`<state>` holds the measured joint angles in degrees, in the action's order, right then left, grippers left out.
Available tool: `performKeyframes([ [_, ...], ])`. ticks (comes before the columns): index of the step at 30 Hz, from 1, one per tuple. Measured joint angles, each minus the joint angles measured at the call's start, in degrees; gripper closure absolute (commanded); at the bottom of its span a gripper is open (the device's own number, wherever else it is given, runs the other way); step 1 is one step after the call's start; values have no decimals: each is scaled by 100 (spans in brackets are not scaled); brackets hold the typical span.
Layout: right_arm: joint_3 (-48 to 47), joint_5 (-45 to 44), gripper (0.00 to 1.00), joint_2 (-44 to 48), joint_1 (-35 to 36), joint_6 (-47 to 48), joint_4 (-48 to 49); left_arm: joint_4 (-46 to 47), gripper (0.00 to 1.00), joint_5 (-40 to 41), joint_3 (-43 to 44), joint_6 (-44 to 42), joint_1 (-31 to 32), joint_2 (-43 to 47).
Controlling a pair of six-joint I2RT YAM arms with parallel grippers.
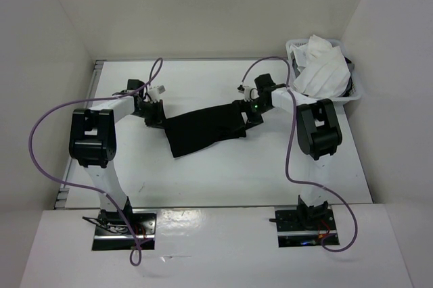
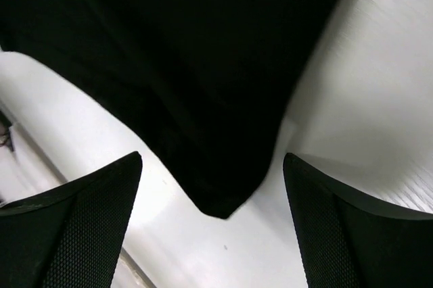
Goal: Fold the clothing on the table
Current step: Fold the skirt
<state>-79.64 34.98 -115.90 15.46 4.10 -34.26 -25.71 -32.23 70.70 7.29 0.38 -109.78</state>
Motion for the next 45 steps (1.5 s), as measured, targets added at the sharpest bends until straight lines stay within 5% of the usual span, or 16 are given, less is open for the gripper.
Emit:
performKeyframes([
  [6, -105, 603, 21, -236, 2, -66, 153, 46, 100, -2, -24, 0, 0, -2],
  [10, -107, 695, 49, -354, 46, -144, 282, 52, 100, 0, -24, -2, 0, -2],
  [16, -138, 815, 73, -581, 337, -186, 348, 74, 100, 0, -24, -2, 0, -31],
  [20, -151, 828, 100, -662, 538, -173, 341, 85, 100, 17, -26, -2, -9, -72],
  [26, -205, 179, 100, -533, 586, -273, 310, 90, 100, 151, -24, -2, 37, -72],
  [39, -1097, -3477, 100, -306, 673, -101, -57, 151, 100, 409, 356, 20, 841, -72],
  [45, -1534, -4865, 100, -304, 1314, 28, -280, 260, 100, 481, 422, 35, 879, -212],
])
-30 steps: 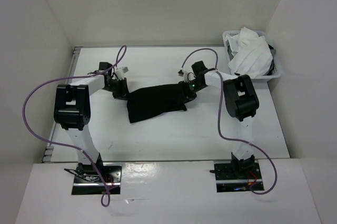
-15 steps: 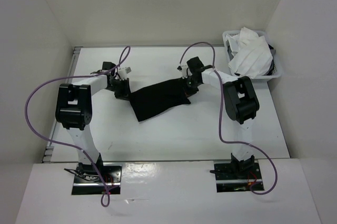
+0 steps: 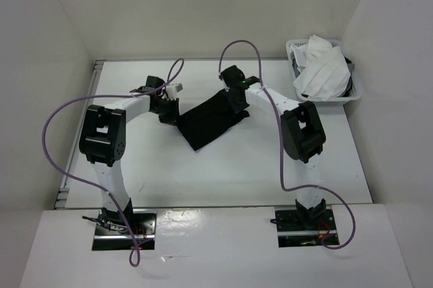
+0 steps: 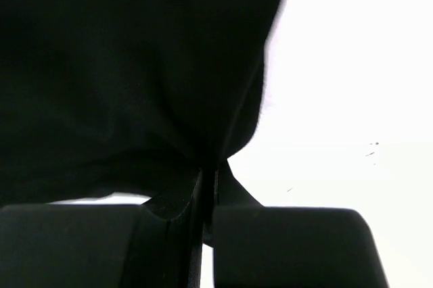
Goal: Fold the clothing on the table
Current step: Fold the skirt
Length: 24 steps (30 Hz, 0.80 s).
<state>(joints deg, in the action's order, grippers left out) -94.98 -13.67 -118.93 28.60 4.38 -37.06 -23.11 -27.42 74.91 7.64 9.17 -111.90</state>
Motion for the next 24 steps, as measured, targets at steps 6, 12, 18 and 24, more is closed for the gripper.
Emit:
performKeyframes([
  [6, -415, -503, 100, 0, 802, 109, -313, 31, 100, 28, 4, 26, -2, -245],
  [12, -778, -588, 100, 0, 1211, 168, -531, 81, 100, 33, 9, 26, 68, -249],
  [18, -975, -588, 100, -2, 1665, 254, -664, 85, 100, 33, 9, 37, 72, -249],
  [24, -1049, -476, 100, -20, 2057, 256, -723, 85, 100, 31, 9, 59, 72, -249],
])
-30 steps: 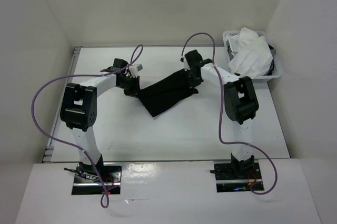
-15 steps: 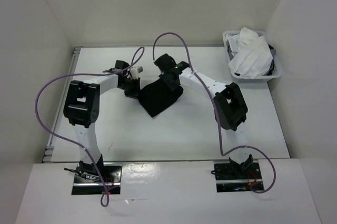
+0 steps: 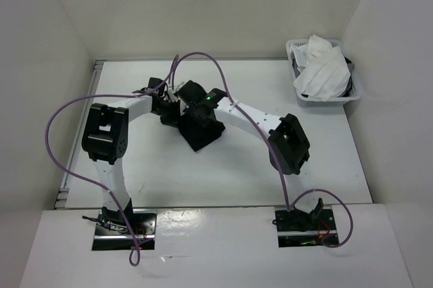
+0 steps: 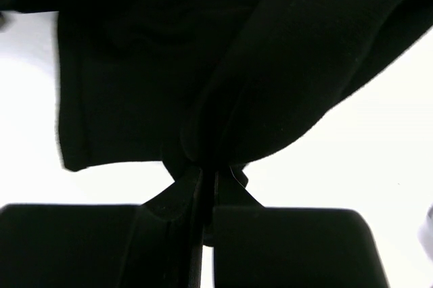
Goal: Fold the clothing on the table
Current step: Fold the skirt
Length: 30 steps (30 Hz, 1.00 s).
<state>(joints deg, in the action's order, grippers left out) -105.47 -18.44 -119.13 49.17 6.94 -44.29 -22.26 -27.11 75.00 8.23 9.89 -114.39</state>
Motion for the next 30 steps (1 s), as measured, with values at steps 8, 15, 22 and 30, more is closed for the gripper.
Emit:
performKeyframes([
  [8, 72, 162, 100, -155, 485, 52, 31, -2, 100, 2, 0, 98, 0, 0],
  [15, 435, 452, 79, -203, 800, 212, 57, -2, 100, -7, 0, 96, 0, 0],
  [22, 719, 990, 4, -131, 920, 428, 146, 0, 100, -9, 0, 96, 4, 0],
  [30, 887, 1300, 1, 1340, 901, 481, 389, -4, 85, -4, 0, 79, -33, 17],
])
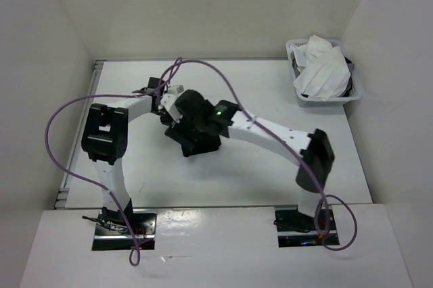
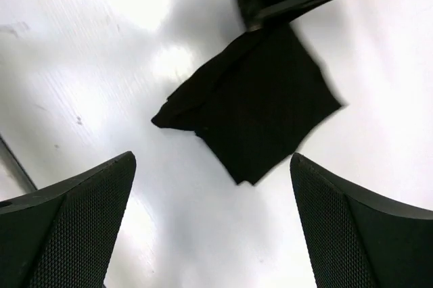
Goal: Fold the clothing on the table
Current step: Fold the skirt
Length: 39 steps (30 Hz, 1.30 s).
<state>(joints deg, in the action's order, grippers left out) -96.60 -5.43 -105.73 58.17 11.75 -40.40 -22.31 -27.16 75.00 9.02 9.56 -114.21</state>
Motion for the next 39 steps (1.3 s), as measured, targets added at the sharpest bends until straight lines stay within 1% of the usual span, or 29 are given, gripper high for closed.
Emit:
performKeyframes([
  [1, 17, 35, 1, 299, -24, 22, 61, -9, 75, -4, 0, -17, -24, 22],
  [3, 157, 120, 1, 1001, -166, 114, 238, -94, 63, -20, -7, -37, -153, 136],
  [4, 275, 140, 1, 1373, -310, 153, 345, -149, 53, -28, -11, -90, -271, 238],
  [6, 699, 170, 1, 2094, -719, 238, 632, -289, 41, -59, -17, -160, -627, 525],
  [7, 970, 177, 1, 2446, -992, 280, 726, -350, 33, -66, -26, -221, -844, 699],
  [10, 1821, 155, 1, 3287, -1779, 354, 920, -570, 25, -83, -31, -389, -1497, 1279],
  [13, 2586, 136, 1, 3856, -2192, 391, 981, -800, 25, -105, -33, -588, -2035, 1899],
  [15, 2981, 127, 1, 4129, -2328, 378, 1010, -925, 25, -184, -33, -743, -2094, 2339],
  [17, 3285, 157, 1, 4358, -2463, 350, 1012, -1029, 25, -444, -26, -887, -1858, 2680],
  [20, 3598, 177, 1, 4634, -2697, 264, 1047, -1250, 25, -1193, 164, -1139, -1176, 2802],
  [24, 3921, 343, 1, 4948, -2959, 192, 1080, -1648, 26, -2122, 501, -1681, -396, 2330],
  [27, 4070, 538, 1, 5125, -3257, 157, 1086, -1895, 27, -2518, 671, -1978, -118, 1720],
  [29, 4148, 660, 1, 5226, -3442, 136, 1097, -2017, 27, -2680, 745, -2120, -63, 1241],
  [35, 4286, 935, 1, 5342, -3681, 111, 1108, -2146, 30, -2736, 1051, -2240, -46, -160],
  [37, 4306, 970, 1, 5344, -3705, 111, 1119, -2090, 31, -2507, 1056, -2155, -46, -472],
  [39, 4328, 1023, 1, 5344, -3707, 111, 1123, -2017, 32, -2221, 960, -2050, -46, -590],
])
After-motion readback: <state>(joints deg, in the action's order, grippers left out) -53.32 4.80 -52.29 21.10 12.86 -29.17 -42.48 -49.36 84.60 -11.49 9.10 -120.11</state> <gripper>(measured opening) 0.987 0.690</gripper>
